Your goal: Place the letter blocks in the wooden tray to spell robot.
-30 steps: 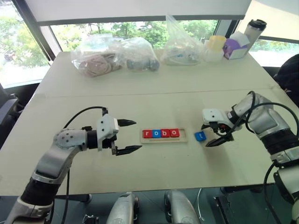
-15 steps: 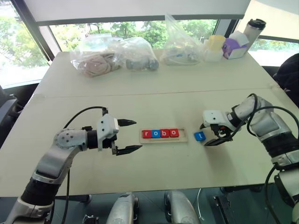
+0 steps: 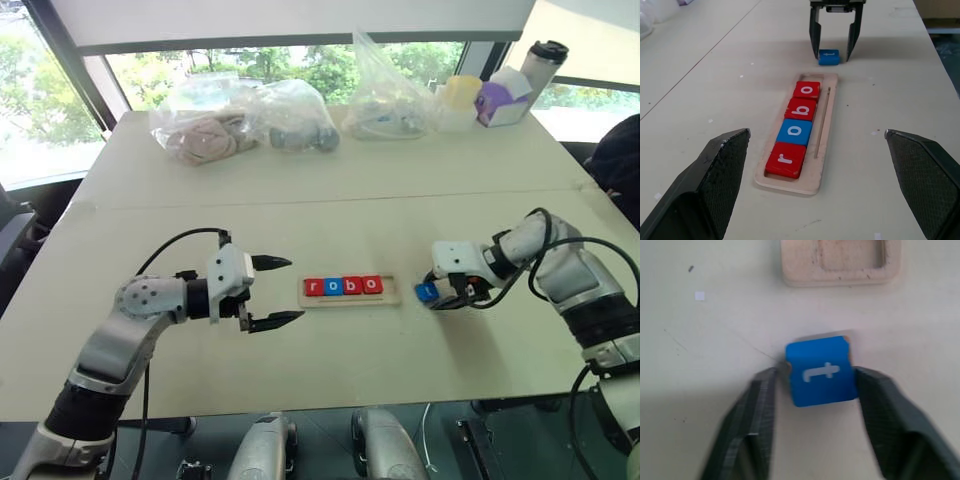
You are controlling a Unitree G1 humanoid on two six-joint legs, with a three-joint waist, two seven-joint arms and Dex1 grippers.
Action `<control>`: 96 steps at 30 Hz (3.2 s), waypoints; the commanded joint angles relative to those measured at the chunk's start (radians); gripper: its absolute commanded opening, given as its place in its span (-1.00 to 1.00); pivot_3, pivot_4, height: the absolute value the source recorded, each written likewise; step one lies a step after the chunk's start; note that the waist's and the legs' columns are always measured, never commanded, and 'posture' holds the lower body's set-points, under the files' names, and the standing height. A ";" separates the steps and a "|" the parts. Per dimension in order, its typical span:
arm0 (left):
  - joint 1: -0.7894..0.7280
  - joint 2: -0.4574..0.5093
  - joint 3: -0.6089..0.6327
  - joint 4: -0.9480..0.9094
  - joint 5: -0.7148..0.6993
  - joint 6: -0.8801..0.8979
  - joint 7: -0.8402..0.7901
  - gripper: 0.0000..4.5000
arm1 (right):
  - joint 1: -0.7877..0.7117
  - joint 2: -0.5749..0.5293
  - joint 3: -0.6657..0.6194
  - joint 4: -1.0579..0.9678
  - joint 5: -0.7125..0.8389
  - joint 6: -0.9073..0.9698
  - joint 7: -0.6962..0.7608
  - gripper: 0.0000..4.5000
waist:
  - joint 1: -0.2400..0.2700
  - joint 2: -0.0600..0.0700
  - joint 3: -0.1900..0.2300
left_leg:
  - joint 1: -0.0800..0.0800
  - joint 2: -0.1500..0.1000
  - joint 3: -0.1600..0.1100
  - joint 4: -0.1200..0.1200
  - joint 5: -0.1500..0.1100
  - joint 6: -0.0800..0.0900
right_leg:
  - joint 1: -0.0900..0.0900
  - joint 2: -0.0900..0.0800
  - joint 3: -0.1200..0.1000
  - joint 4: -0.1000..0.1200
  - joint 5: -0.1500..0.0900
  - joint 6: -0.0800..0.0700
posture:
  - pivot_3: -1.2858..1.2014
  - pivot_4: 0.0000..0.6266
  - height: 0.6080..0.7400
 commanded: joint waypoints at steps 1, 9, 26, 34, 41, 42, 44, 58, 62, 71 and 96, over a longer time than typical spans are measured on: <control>-0.012 0.004 0.014 -0.027 -0.008 -0.005 -0.001 1.00 | 0.004 0.003 -0.004 -0.016 -0.002 0.011 -0.018 -0.50 | 0.001 0.000 0.000 | 0.000 0.000 0.000 0.000 0.000 0.000 | 0.000 0.000 0.000 0.000 0.000 0.000 | 0.03 -0.52 1.00; -0.007 0.006 0.016 -0.032 -0.009 -0.002 0.002 1.00 | -0.037 0.008 -0.037 -0.130 0.036 0.177 -0.014 -0.50 | 0.002 0.000 0.000 | 0.000 0.000 0.000 0.000 0.000 0.000 | 0.000 0.000 0.000 0.000 0.000 0.000 | 0.03 -0.52 1.00; -0.010 -0.004 0.010 -0.036 -0.006 -0.002 0.010 1.00 | -0.176 0.065 0.109 -0.204 0.049 0.481 -0.001 -0.50 | 0.006 0.000 0.000 | -0.017 -0.002 0.001 0.001 0.000 0.000 | -0.016 -0.004 -0.003 0.000 0.000 0.001 | 0.03 -0.52 1.00; 0.005 -0.002 0.014 -0.057 -0.008 0.006 0.027 1.00 | -0.208 0.080 0.153 -0.132 0.022 0.425 0.006 -0.50 | 0.005 0.000 0.000 | -0.016 -0.002 0.001 0.000 0.000 0.000 | -0.015 -0.003 -0.003 0.000 0.000 0.001 | 0.03 -0.52 1.00; 0.013 -0.003 0.016 -0.072 -0.010 0.018 0.042 1.00 | -0.219 0.099 0.174 -0.110 0.001 0.398 0.005 -0.50 | 0.005 0.000 0.000 | -0.016 -0.002 0.001 0.001 0.000 0.000 | -0.015 -0.003 -0.004 0.000 0.001 0.001 | 0.03 -0.52 1.00; 0.013 -0.003 0.017 -0.074 -0.011 0.020 0.044 1.00 | -0.220 0.102 0.175 -0.105 -0.002 0.394 0.005 -0.50 | 0.005 0.000 0.000 | -0.016 -0.002 0.001 0.001 0.000 0.000 | -0.015 -0.003 -0.004 0.000 0.001 0.001 | 0.03 -0.52 1.00; 0.014 -0.004 0.017 -0.076 -0.012 0.022 0.048 1.00 | -0.222 0.106 0.176 -0.098 -0.008 0.389 0.007 -0.50 | 0.005 0.000 0.000 | -0.016 -0.002 0.001 0.001 0.000 0.000 | -0.015 -0.003 -0.004 0.000 0.001 0.001 | 0.03 -0.52 1.00; 0.024 -0.005 0.019 -0.089 -0.014 0.028 0.061 1.00 | -0.223 0.113 0.179 -0.094 -0.027 0.399 0.027 -0.50 | 0.006 0.000 0.000 | -0.016 -0.002 0.001 0.001 0.000 0.000 | -0.015 -0.003 -0.004 0.000 0.002 0.003 | 0.03 -0.52 1.00; 0.024 -0.005 0.018 -0.087 -0.015 0.026 0.060 1.00 | -0.218 0.117 0.181 -0.097 -0.036 0.380 0.020 -0.50 | 0.006 0.000 0.000 | -0.016 -0.002 0.001 0.001 0.000 0.000 | -0.015 -0.003 -0.004 0.000 0.002 0.004 | 0.03 -0.52 1.00; 0.025 -0.004 0.018 -0.083 -0.014 0.023 0.058 1.00 | -0.223 0.121 0.180 -0.096 -0.043 0.391 0.031 -0.50 | 0.006 0.000 0.000 | -0.016 -0.002 0.001 0.002 0.000 0.000 | -0.015 -0.003 -0.004 0.000 0.002 0.004 | 0.03 -0.52 1.00; 0.021 -0.010 0.008 -0.077 -0.012 0.019 0.051 1.00 | -0.271 0.080 0.122 -0.062 -0.061 0.350 -0.034 0.97 | 0.006 0.000 0.000 | -0.016 -0.002 0.001 0.003 0.000 0.000 | -0.015 -0.002 -0.004 0.001 0.002 0.004 | 0.03 -0.52 1.00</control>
